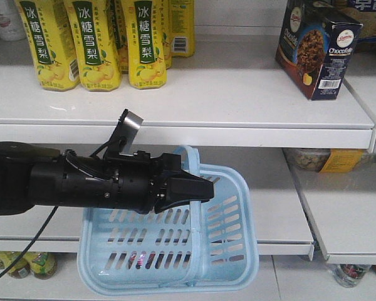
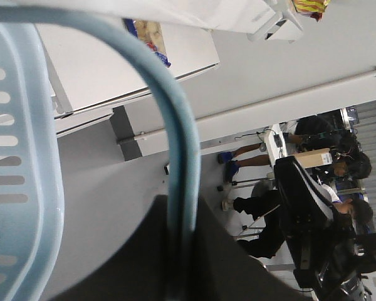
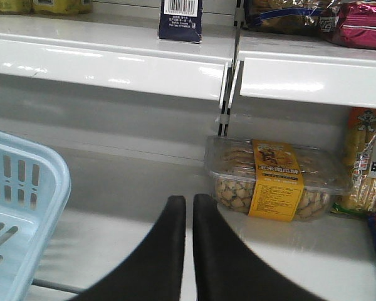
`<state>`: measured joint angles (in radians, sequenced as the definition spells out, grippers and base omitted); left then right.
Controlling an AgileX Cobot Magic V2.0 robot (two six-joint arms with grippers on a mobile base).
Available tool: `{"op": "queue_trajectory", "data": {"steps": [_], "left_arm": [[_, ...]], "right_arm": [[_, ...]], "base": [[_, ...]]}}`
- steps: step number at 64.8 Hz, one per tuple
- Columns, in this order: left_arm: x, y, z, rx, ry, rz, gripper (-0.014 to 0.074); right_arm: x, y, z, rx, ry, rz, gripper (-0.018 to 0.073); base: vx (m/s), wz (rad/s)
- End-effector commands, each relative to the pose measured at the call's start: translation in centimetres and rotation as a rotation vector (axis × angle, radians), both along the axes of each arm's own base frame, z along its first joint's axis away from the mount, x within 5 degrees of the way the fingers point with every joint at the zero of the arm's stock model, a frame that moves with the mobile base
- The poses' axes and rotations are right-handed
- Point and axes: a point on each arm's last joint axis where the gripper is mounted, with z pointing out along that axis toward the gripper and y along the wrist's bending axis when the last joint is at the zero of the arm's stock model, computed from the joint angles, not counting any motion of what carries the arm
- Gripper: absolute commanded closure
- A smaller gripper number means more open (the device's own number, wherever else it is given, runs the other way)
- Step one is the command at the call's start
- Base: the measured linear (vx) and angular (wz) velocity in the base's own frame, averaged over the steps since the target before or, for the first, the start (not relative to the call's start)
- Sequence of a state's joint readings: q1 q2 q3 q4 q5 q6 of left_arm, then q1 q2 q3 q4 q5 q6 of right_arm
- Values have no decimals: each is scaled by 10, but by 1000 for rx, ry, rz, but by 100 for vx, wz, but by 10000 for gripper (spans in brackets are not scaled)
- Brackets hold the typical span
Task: Left arm holds basket, right arm returns cookies
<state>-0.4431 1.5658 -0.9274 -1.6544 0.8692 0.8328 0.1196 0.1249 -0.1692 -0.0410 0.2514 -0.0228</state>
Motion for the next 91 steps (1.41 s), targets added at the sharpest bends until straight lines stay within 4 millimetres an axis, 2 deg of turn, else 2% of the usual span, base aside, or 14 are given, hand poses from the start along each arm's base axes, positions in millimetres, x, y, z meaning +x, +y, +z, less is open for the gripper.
{"op": "queue_trajectory", "data": {"steps": [1, 38, 48, 57, 69, 73, 85, 91], "left_arm": [[5, 2, 25, -91, -37, 74, 599], [5, 2, 25, -91, -37, 73, 599], [-1, -2, 24, -88, -35, 41, 599], [-31, 6, 19, -91, -7, 6, 599], [-84, 26, 15, -60, -37, -5, 599], [-100, 37, 18, -39, -96, 12, 599], [-129, 70, 6, 151, -299, 115, 599], [-143, 89, 1, 276, -470, 154, 599]], "right_arm": [[1, 0, 16, 10, -97, -2, 570], [1, 0, 16, 10, -97, -2, 570], [1, 0, 16, 10, -95, -2, 570], [1, 0, 16, 10, -95, -2, 570], [1, 0, 16, 10, -95, -2, 570], [1, 0, 16, 10, -95, -2, 570], [1, 0, 16, 10, -95, -2, 570], [1, 0, 16, 10, -95, -2, 570]], "base": [[0, 0], [0, 0], [0, 0], [0, 0], [0, 0], [0, 0], [0, 0], [0, 0]]}}
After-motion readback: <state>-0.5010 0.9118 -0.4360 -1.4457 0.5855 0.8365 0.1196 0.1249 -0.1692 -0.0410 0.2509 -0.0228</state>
